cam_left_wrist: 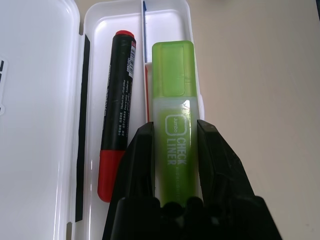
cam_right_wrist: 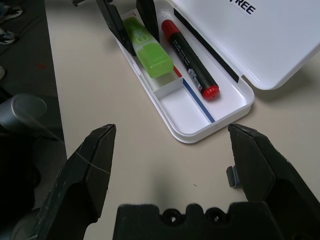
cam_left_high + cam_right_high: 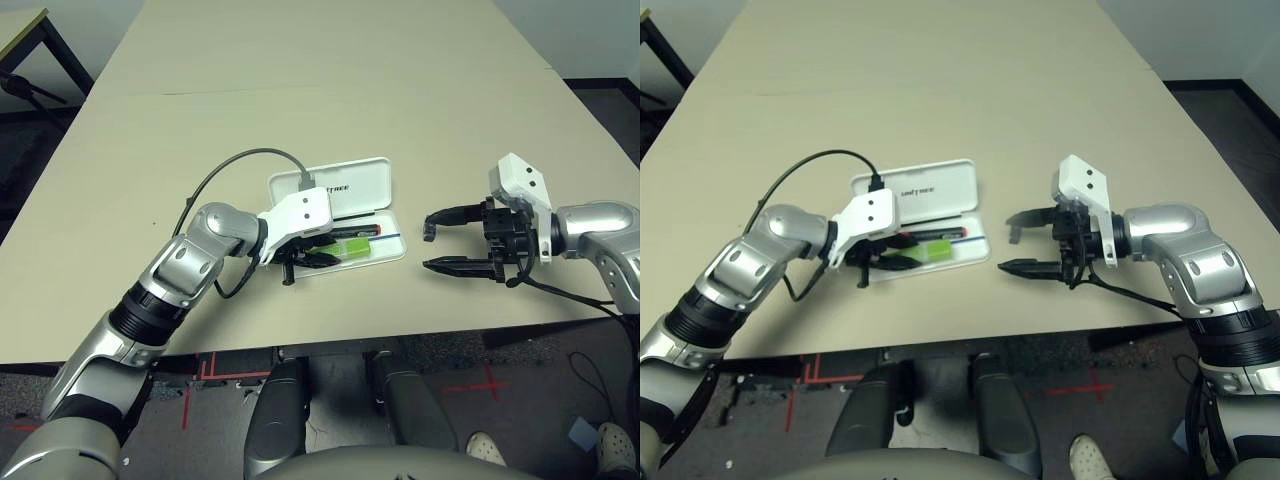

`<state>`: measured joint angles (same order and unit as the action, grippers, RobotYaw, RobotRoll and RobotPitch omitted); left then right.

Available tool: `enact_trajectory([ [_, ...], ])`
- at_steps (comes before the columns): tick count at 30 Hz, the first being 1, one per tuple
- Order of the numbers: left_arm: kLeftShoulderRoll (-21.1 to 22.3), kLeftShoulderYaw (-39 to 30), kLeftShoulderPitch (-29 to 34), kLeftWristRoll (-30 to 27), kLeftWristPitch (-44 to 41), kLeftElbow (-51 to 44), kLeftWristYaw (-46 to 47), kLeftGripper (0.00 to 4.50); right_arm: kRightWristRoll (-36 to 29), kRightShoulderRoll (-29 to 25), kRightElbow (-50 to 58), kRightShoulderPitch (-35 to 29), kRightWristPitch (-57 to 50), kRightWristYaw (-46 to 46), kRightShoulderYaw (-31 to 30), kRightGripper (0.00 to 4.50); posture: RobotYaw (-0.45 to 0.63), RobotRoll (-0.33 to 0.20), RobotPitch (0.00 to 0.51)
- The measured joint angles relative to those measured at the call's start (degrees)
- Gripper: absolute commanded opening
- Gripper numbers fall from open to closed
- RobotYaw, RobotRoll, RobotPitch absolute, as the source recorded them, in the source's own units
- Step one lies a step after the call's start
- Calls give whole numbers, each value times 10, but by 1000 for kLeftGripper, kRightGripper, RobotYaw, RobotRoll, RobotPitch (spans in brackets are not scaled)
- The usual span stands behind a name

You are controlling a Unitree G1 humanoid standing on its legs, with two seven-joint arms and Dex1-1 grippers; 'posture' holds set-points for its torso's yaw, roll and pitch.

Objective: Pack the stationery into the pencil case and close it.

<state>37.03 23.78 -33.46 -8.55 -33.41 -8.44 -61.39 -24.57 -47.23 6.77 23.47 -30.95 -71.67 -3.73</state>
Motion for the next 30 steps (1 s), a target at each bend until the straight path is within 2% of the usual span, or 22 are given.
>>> enact_trajectory([
  [5, 1, -7, 1, -1, 3, -4, 0, 3356, 0, 3, 0, -1, 0, 3, 0, 4500, -57, 0, 188],
  [8, 23, -32, 16, -17, 11, -31, -13, 4470, 0, 6, -1, -1, 0, 6, 0, 4500, -51, 0, 189],
  [12, 59, -87, 50, -45, 29, -67, -27, 4470, 0, 7, -1, 0, 0, 8, 0, 4500, -44, 0, 191],
  [18, 73, -214, 124, -125, 114, -97, -55, 4470, -2, 31, 6, -12, -2, 43, 7, 4500, -32, 0, 196],
  [20, 93, -244, 159, -148, 122, -110, -68, 4470, -4, 42, 14, -27, -6, 67, 9, 4500, -27, 0, 198],
  [24, 122, -265, 196, -166, 124, -126, -78, 4470, -4, 53, 29, -47, -11, 108, 10, 4500, -23, 0, 200],
  [30, 144, -266, 203, -168, 124, -135, -79, 4470, -6, 53, 66, -49, -65, 172, 31, 4500, -22, 0, 202],
])
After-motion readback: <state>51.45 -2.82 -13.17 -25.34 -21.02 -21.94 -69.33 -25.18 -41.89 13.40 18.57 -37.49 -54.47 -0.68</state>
